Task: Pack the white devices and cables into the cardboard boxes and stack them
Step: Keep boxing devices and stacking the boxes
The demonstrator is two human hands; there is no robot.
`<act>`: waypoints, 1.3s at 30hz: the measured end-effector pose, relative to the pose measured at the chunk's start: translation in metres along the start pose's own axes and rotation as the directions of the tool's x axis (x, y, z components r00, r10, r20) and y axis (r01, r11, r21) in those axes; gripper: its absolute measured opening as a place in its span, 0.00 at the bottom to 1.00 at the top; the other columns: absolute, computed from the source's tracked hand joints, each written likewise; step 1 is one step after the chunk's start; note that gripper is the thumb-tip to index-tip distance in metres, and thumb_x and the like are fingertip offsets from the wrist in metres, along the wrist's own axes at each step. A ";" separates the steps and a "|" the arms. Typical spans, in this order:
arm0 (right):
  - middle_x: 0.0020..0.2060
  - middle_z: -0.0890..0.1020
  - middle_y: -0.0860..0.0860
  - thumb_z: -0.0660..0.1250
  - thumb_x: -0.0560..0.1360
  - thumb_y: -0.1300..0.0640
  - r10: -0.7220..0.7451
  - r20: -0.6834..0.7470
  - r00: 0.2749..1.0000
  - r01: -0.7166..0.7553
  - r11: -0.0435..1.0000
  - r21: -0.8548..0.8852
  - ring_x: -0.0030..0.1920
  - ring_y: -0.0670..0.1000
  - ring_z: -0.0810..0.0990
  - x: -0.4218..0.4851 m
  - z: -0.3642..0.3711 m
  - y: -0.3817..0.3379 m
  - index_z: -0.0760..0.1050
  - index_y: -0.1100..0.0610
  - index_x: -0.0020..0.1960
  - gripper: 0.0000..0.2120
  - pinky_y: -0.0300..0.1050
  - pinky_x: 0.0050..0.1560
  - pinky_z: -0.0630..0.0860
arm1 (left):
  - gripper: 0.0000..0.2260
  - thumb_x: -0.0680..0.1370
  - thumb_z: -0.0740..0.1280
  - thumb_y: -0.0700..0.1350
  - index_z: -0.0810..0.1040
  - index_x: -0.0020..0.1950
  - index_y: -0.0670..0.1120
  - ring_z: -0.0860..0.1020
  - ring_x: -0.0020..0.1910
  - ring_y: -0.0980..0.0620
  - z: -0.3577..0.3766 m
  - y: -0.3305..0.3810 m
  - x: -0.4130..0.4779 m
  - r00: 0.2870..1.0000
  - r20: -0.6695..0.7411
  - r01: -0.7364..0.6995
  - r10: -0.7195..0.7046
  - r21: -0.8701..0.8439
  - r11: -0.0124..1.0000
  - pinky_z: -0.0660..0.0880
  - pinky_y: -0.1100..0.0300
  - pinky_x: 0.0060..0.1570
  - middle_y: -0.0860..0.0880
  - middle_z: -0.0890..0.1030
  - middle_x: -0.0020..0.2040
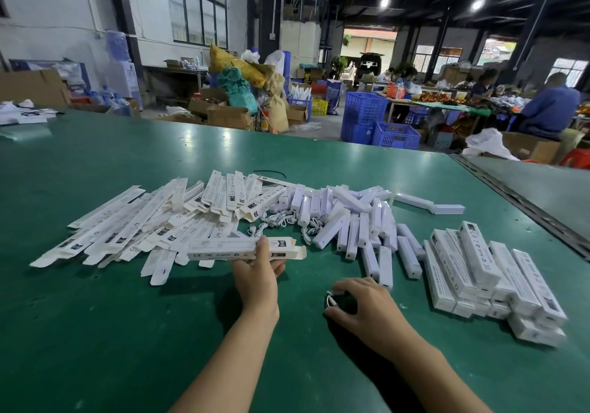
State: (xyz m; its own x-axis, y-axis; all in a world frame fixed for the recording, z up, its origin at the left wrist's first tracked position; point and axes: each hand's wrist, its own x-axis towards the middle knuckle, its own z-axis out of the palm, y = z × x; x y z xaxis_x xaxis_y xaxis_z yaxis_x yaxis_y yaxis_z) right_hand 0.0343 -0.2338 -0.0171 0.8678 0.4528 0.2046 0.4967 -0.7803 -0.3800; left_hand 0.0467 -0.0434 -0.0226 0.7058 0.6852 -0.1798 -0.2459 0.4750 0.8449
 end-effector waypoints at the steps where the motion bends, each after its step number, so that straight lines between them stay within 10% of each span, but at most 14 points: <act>1: 0.59 0.79 0.42 0.70 0.74 0.43 -0.002 -0.012 1.000 0.002 1.000 0.004 0.61 0.47 0.73 0.001 0.000 -0.001 0.78 0.50 0.60 0.18 0.33 0.56 0.64 | 0.11 0.80 0.69 0.47 0.73 0.56 0.42 0.83 0.40 0.50 0.000 0.000 0.000 1.000 0.000 0.002 -0.002 0.000 1.000 0.78 0.63 0.32 0.45 0.82 0.48; 8: 0.56 0.83 0.45 0.71 0.75 0.50 0.078 -0.123 0.989 -0.068 0.994 0.083 0.55 0.44 0.80 -0.001 -0.004 -0.009 0.79 0.52 0.63 0.17 0.34 0.59 0.70 | 0.09 0.80 0.69 0.47 0.73 0.54 0.44 0.83 0.41 0.48 -0.001 0.002 -0.003 0.999 0.034 0.024 -0.024 -0.002 1.000 0.78 0.62 0.32 0.45 0.82 0.49; 14: 0.36 0.81 0.34 0.75 0.72 0.56 0.216 -0.307 0.927 -0.077 0.910 0.408 0.40 0.33 0.80 -0.007 -0.008 -0.016 0.84 0.52 0.52 0.09 0.26 0.43 0.74 | 0.09 0.81 0.68 0.46 0.75 0.56 0.42 0.85 0.40 0.49 0.002 -0.001 -0.012 0.984 0.154 0.078 -0.086 0.057 0.995 0.79 0.62 0.33 0.45 0.83 0.50; 22: 0.37 0.86 0.50 0.76 0.70 0.60 0.432 -0.258 0.864 -0.101 0.651 0.752 0.41 0.51 0.85 -0.004 -0.008 -0.014 0.81 0.49 0.45 0.09 0.51 0.50 0.82 | 0.06 0.81 0.66 0.42 0.73 0.57 0.45 0.86 0.40 0.44 0.008 -0.001 -0.031 0.928 0.356 0.063 -0.108 0.136 0.989 0.80 0.59 0.34 0.47 0.87 0.45; 39: 0.39 0.86 0.54 0.72 0.74 0.60 0.431 -0.061 0.900 -0.126 0.393 0.911 0.41 0.48 0.83 -0.005 -0.007 -0.014 0.84 0.57 0.45 0.02 0.39 0.44 0.76 | 0.08 0.81 0.67 0.44 0.73 0.59 0.44 0.86 0.43 0.43 0.009 -0.005 -0.041 0.858 0.504 0.001 -0.095 0.183 0.983 0.80 0.60 0.38 0.45 0.87 0.47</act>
State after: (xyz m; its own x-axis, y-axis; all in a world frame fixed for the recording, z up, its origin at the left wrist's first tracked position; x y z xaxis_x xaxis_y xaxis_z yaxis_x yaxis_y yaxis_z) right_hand 0.0231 -0.2286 -0.0066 0.9961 0.0452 0.0756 0.0744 0.0286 -0.9968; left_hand 0.0248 -0.0786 -0.0150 0.9642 0.2645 0.0193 -0.1191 0.3666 0.9227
